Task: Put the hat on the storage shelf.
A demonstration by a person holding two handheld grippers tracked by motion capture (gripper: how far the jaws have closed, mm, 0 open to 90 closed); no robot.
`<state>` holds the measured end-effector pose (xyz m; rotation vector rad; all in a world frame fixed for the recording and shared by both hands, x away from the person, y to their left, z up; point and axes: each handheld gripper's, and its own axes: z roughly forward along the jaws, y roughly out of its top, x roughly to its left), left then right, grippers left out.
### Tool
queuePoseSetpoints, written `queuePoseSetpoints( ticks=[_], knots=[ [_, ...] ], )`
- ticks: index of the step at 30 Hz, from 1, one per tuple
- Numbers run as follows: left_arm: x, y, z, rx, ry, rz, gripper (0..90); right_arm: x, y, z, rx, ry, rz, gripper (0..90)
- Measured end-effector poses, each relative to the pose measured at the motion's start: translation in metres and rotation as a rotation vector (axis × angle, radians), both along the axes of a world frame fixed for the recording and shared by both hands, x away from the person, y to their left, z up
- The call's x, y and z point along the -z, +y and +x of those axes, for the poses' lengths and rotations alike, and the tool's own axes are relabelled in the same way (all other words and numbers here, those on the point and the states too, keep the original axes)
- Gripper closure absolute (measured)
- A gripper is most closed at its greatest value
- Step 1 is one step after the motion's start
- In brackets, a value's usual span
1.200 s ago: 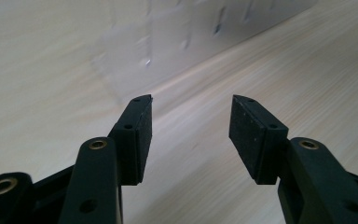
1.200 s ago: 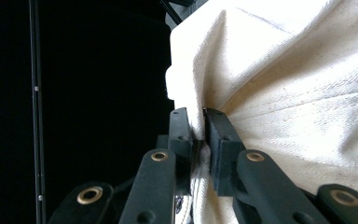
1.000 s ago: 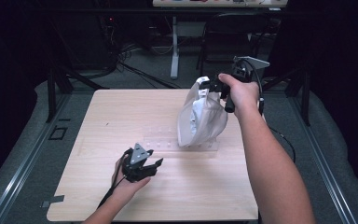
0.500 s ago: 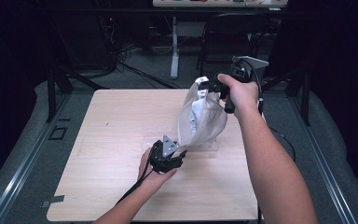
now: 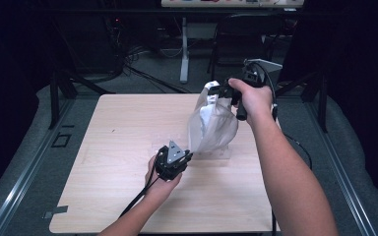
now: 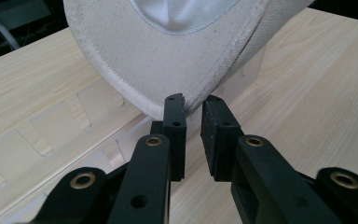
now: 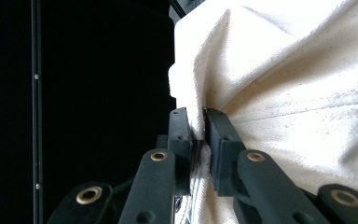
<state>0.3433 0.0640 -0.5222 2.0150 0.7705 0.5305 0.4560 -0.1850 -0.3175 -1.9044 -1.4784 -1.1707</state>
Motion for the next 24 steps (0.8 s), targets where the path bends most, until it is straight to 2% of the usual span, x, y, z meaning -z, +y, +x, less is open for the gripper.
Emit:
queuePoseSetpoints(
  ticks=[2, 8, 10, 11, 13, 17, 19, 21, 24],
  knots=[
    [0.0, 0.005, 0.002, 0.002, 0.017, -0.029, 82.2, -0.002, 0.002, -0.001, 0.0, -0.003, 0.003, 81.7],
    [-0.001, 0.012, 0.006, 0.013, 0.038, -0.064, 82.9, -0.006, 0.009, -0.002, -0.016, -0.016, -0.009, 81.7],
    [-0.001, 0.019, 0.01, 0.019, 0.085, -0.1, 83.2, -0.006, 0.01, -0.001, -0.024, -0.019, -0.014, 81.6],
    [0.0, 0.021, 0.011, 0.017, 0.094, -0.12, 86.5, -0.005, 0.01, -0.001, -0.026, -0.015, -0.014, 81.6],
    [0.002, 0.026, 0.012, 0.021, 0.123, -0.152, 87.1, -0.003, 0.011, -0.001, -0.027, -0.01, -0.015, 81.5],
    [0.008, 0.024, 0.01, -0.006, 0.111, -0.123, 90.0, 0.002, 0.014, 0.001, -0.03, -0.005, -0.015, 81.6],
    [0.008, 0.023, 0.007, -0.015, 0.087, -0.108, 90.0, 0.002, 0.015, 0.001, -0.037, -0.004, -0.015, 81.7],
    [0.006, 0.022, 0.005, 0.001, 0.076, -0.108, 83.1, 0.001, 0.015, 0.0, -0.033, -0.008, -0.013, 81.7],
    [0.0, 0.02, -0.002, 0.029, 0.039, -0.135, 71.6, 0.0, 0.016, 0.0, -0.038, -0.009, -0.014, 81.7]
  ],
)
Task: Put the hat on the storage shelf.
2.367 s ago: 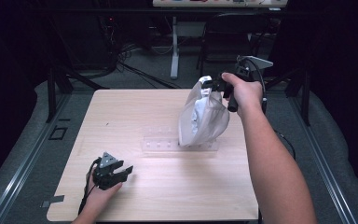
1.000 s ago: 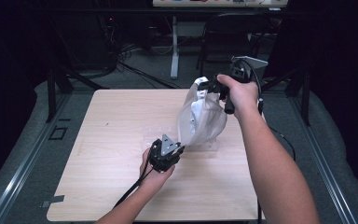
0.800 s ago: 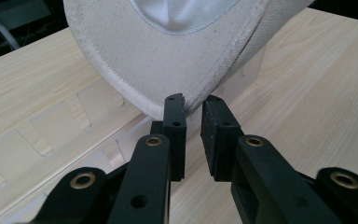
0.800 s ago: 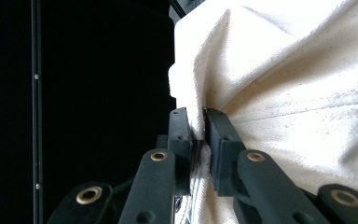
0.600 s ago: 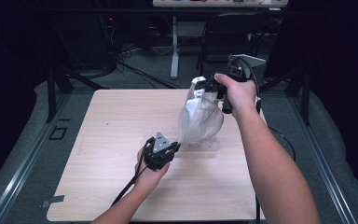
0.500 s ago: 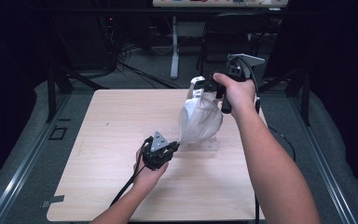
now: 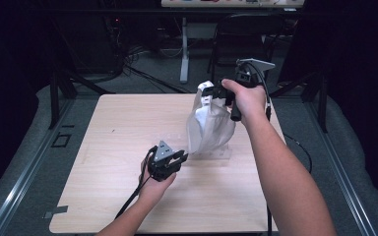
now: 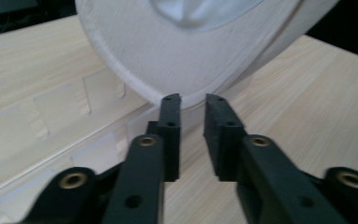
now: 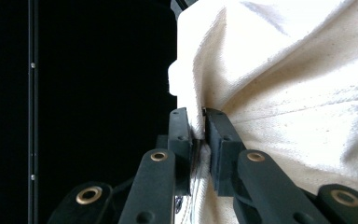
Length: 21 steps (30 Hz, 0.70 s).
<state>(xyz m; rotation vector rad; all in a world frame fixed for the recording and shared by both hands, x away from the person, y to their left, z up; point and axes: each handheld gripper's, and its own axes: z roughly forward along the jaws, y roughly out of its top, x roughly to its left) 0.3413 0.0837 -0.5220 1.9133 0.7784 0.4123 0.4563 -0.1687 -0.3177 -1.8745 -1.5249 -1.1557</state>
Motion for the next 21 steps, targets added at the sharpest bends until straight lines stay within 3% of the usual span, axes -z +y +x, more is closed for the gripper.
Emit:
queuePoseSetpoints(
  ticks=[4, 8, 11, 13, 15, 21],
  knots=[
    [-0.006, -0.01, -0.003, 0.01, -0.036, 0.022, 55.9, 0.0, 0.002, 0.0, -0.003, -0.002, -0.002, 81.7],
    [-0.008, -0.026, 0.001, -0.017, -0.053, 0.094, 52.8, -0.001, 0.004, 0.0, -0.002, -0.005, -0.004, 81.7],
    [-0.007, -0.032, 0.005, -0.054, -0.048, 0.14, 60.0, -0.001, 0.006, 0.0, -0.014, -0.006, -0.007, 81.7],
    [-0.007, -0.032, 0.006, -0.049, -0.032, 0.139, 74.7, -0.001, 0.007, 0.0, -0.014, -0.005, -0.004, 81.7],
    [-0.007, -0.032, 0.005, -0.042, -0.062, 0.168, 77.8, -0.001, 0.008, 0.0, -0.016, -0.006, -0.003, 81.7],
    [-0.012, -0.019, 0.007, -0.042, -0.071, 0.102, 83.8, -0.006, 0.01, -0.001, -0.025, -0.018, -0.003, 81.7]
  ],
)
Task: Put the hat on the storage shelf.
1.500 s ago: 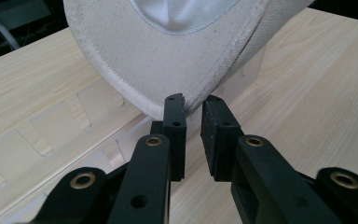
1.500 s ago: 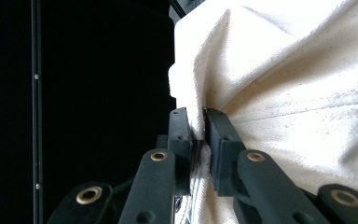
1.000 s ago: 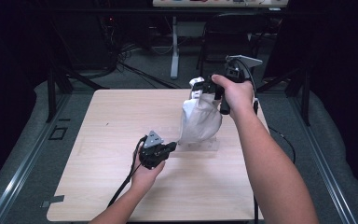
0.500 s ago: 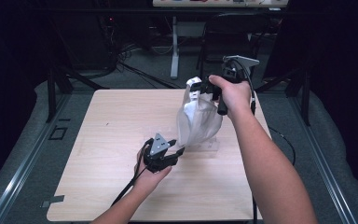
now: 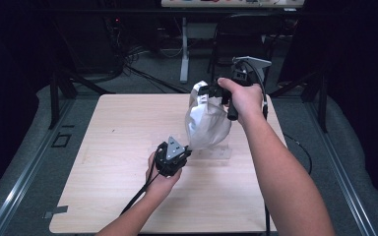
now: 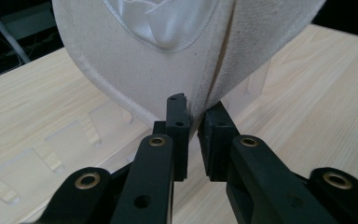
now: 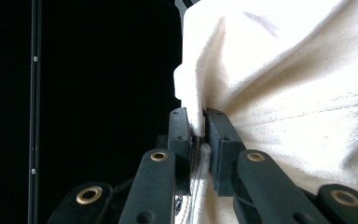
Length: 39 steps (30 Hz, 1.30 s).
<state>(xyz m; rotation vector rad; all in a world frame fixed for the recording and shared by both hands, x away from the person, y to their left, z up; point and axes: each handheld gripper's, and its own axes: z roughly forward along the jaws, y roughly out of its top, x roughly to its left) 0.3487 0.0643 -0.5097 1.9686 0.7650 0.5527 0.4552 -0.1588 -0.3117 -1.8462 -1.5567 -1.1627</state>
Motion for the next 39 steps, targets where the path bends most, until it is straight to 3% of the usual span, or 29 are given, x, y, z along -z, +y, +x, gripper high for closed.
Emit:
queuePoseSetpoints(
  ticks=[6, 11, 13, 15, 25, 31, 33, 35, 39],
  knots=[
    [0.002, 0.003, 0.0, 0.033, 0.005, -0.011, 85.0, 0.0, 0.005, 0.0, -0.009, -0.001, -0.003, 81.8],
    [0.01, 0.013, 0.002, 0.033, 0.019, -0.068, 84.9, 0.007, 0.009, 0.001, -0.02, 0.012, -0.009, 81.7],
    [0.011, 0.016, 0.003, 0.032, 0.031, -0.048, 84.9, 0.008, 0.01, 0.001, -0.026, 0.013, -0.014, 81.7],
    [0.015, 0.02, 0.004, 0.028, 0.046, -0.063, 84.9, 0.01, 0.011, 0.002, -0.037, 0.017, -0.022, 81.7],
    [0.023, 0.019, 0.001, -0.003, 0.069, -0.054, 85.0, 0.016, 0.012, 0.003, -0.048, 0.026, -0.056, 81.5],
    [0.034, 0.023, 0.001, -0.02, 0.12, -0.088, 85.4, 0.031, 0.01, 0.005, -0.046, 0.047, -0.07, 81.8],
    [0.038, 0.023, 0.003, -0.024, 0.146, -0.05, 85.3, 0.034, 0.011, 0.005, -0.045, 0.052, -0.089, 81.8],
    [0.043, 0.025, 0.003, -0.026, 0.149, -0.072, 85.3, 0.038, 0.012, 0.005, -0.047, 0.058, -0.119, 81.8],
    [0.043, 0.025, 0.001, -0.026, 0.145, -0.059, 85.4, 0.044, 0.01, 0.006, -0.045, 0.065, -0.108, 81.7]
  ],
)
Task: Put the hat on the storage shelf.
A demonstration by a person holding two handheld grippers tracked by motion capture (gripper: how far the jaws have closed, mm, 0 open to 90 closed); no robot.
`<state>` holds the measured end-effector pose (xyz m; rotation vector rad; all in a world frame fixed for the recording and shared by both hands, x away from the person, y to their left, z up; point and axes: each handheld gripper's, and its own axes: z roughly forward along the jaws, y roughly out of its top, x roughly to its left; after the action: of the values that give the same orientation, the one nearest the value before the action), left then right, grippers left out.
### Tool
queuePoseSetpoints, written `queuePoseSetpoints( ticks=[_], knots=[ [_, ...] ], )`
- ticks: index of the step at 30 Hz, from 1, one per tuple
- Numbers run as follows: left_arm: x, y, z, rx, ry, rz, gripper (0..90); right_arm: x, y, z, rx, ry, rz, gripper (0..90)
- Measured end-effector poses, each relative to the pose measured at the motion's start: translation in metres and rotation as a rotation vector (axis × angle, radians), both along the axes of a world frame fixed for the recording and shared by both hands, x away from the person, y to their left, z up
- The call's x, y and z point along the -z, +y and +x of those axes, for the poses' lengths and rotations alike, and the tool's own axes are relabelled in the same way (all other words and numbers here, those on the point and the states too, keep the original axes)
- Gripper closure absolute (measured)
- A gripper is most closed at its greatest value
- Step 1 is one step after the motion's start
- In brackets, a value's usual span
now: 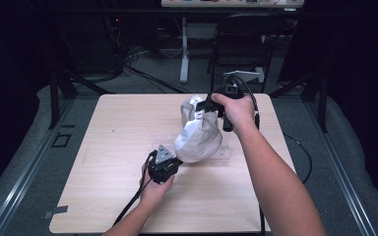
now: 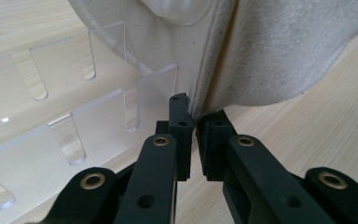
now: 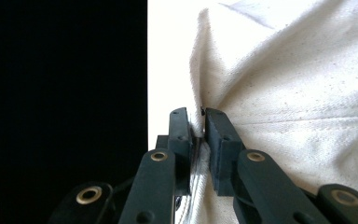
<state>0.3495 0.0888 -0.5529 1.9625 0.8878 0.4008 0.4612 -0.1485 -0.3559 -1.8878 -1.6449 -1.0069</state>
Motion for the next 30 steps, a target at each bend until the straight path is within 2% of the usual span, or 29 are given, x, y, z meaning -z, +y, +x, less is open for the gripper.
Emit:
queuePoseSetpoints(
  ticks=[5, 7, 11, 14, 19, 21, 23, 25, 27, 30],
  knots=[
    [0.001, 0.0, -0.001, -0.001, -0.012, -0.011, 83.8, 0.001, -0.004, 0.0, -0.005, -0.005, -0.005, 77.4],
    [0.0, 0.002, -0.001, 0.002, 0.005, -0.017, 80.1, 0.0, -0.007, -0.001, -0.006, -0.011, -0.006, 74.1],
    [-0.003, 0.006, -0.006, 0.006, -0.018, -0.014, 71.6, -0.001, -0.02, -0.003, 0.017, -0.033, 0.003, 67.9],
    [-0.006, 0.012, -0.01, 0.011, -0.013, -0.003, 66.9, -0.004, -0.029, -0.008, 0.021, -0.048, 0.002, 64.8],
    [-0.01, 0.027, -0.018, 0.01, 0.01, 0.007, 59.2, -0.009, -0.039, -0.022, -0.005, -0.101, -0.052, 60.0],
    [-0.013, 0.037, -0.022, 0.008, 0.006, 0.006, 57.3, -0.011, -0.042, -0.029, -0.026, -0.127, -0.087, 57.0],
    [-0.015, 0.048, -0.026, -0.002, 0.023, 0.005, 55.5, -0.011, -0.045, -0.037, -0.042, -0.171, -0.134, 55.6],
    [-0.017, 0.06, -0.03, -0.016, 0.041, -0.003, 53.0, -0.01, -0.048, -0.045, -0.052, -0.186, -0.144, 54.1],
    [-0.017, 0.071, -0.033, -0.029, 0.056, -0.016, 51.4, -0.006, -0.05, -0.054, -0.067, -0.241, -0.169, 52.7],
    [-0.016, 0.089, -0.038, -0.048, 0.071, -0.003, 50.3, -0.001, -0.053, -0.067, -0.088, -0.295, -0.207, 54.4]
  ],
)
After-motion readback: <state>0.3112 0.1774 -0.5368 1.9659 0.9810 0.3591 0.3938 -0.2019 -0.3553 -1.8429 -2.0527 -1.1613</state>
